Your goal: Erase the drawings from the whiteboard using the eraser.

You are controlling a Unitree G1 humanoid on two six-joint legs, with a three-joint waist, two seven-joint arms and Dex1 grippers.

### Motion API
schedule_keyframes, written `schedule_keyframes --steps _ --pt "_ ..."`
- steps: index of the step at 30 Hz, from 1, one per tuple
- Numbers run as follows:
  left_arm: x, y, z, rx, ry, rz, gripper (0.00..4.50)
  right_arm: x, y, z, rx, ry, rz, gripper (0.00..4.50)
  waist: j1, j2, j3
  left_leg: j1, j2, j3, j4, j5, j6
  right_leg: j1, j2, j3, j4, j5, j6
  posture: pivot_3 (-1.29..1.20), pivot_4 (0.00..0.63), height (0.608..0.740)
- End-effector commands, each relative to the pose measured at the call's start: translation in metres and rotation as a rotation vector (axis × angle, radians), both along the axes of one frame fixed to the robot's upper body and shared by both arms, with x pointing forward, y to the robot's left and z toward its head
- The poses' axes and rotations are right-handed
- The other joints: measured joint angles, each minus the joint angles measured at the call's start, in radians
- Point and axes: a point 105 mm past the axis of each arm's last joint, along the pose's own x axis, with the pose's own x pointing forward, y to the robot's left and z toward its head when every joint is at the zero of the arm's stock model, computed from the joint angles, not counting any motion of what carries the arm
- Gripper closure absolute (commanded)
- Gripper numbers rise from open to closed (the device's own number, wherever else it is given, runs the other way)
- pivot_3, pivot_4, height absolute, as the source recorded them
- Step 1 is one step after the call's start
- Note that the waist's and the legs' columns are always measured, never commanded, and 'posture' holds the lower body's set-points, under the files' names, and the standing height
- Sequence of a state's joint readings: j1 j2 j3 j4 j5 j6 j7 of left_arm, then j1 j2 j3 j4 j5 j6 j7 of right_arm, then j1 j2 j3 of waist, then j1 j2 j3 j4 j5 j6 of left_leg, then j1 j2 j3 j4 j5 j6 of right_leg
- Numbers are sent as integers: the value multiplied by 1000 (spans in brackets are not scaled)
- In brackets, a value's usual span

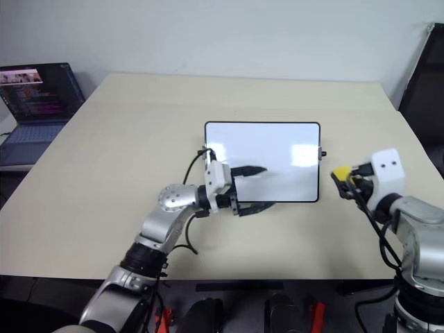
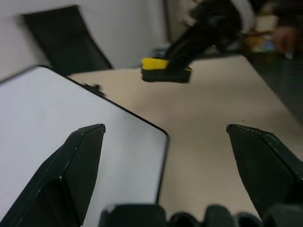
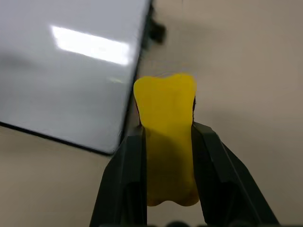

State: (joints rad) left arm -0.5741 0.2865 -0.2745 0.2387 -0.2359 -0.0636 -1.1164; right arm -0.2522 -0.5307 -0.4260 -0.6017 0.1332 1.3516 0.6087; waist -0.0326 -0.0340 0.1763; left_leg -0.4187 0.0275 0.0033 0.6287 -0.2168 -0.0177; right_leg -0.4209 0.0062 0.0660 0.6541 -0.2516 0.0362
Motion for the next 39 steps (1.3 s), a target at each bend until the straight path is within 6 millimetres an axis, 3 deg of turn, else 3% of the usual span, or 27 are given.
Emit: schedule_keyframes --steps 1,5,20,30,31,35,39 --pt "-8 -7 6 -7 2 -104 0 -2 -6 1 40 -24 -36 3505 -4 0 0 0 0 1 0 0 0 0 0 1 0 0 0 0 150 740" --pt "-12 -10 -4 42 17 -154 0 -3 -19 -30 50 47 -84 3505 0 0 0 0 0 0 1 0 0 1 0 0 0 0 0 0 150 740" --pt "-12 -5 -1 47 15 -143 0 11 -39 -37 4 45 -132 3505 -1 1 0 2 0 1 1 0 0 0 1 3 4 0 0 0 150 740" --pt "-11 -8 5 37 8 -141 0 11 -49 -34 -32 38 -170 224 -1 1 0 2 0 1 2 0 0 0 1 3 5 0 0 0 150 740" --pt "-11 -9 5 36 8 -141 0 12 -49 -34 -34 36 -172 54 -1 1 0 2 0 1 2 0 0 0 1 3 5 0 0 0 150 740" --pt "-10 -7 7 28 5 -121 0 12 -49 -28 -27 13 -173 54 -1 1 0 2 0 1 2 0 0 0 1 3 5 0 0 0 150 740" --pt "5 6 12 -10 -38 53 0 4 -43 -16 -2 -38 -169 54 -1 1 0 2 0 1 3 0 0 0 1 3 6 0 0 0 150 740"
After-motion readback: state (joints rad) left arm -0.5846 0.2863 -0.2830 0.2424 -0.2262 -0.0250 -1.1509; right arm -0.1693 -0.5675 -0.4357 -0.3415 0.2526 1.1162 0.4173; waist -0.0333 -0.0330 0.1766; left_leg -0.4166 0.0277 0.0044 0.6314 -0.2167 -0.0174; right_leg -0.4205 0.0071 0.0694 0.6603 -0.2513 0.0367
